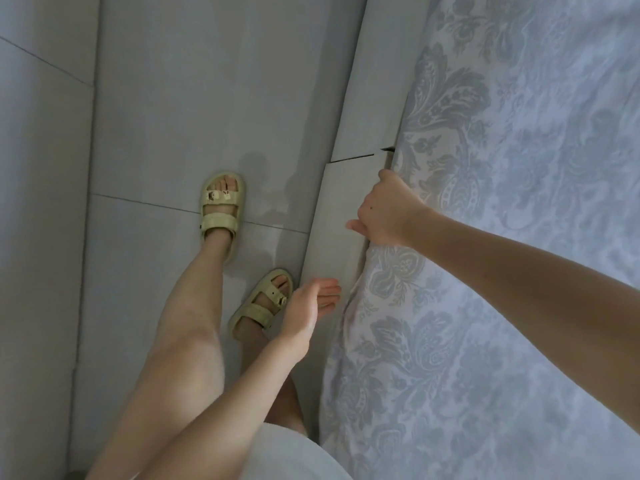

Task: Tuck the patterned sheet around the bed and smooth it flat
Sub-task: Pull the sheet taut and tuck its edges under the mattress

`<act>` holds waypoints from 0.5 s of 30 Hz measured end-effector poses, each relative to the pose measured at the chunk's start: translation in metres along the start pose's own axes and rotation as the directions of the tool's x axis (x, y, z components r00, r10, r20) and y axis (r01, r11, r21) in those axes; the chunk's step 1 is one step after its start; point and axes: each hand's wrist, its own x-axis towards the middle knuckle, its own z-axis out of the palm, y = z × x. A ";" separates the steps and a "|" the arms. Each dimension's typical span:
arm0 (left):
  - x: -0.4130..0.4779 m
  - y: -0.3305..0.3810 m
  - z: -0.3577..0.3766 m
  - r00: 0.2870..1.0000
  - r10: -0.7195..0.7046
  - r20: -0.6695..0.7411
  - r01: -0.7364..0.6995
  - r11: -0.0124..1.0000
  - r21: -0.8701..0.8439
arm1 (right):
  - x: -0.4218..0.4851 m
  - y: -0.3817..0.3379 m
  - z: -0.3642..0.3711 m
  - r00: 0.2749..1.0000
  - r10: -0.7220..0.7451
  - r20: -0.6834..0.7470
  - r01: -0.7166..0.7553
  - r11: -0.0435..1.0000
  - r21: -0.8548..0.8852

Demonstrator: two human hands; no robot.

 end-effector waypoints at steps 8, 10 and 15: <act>-0.050 -0.104 -0.006 0.997 0.068 0.041 -0.072 0.990 0.120 | -0.049 -0.100 0.024 0.925 -0.171 -0.340 0.237 0.958 0.164; -0.050 -0.114 -0.006 0.998 0.043 0.036 -0.047 0.992 0.119 | -0.062 -0.126 0.038 0.950 -0.235 -0.207 0.271 0.947 0.171; -0.033 -0.124 -0.004 0.995 -0.048 0.093 0.038 0.994 0.103 | -0.065 -0.149 0.042 0.980 -0.195 -0.042 0.199 0.966 0.164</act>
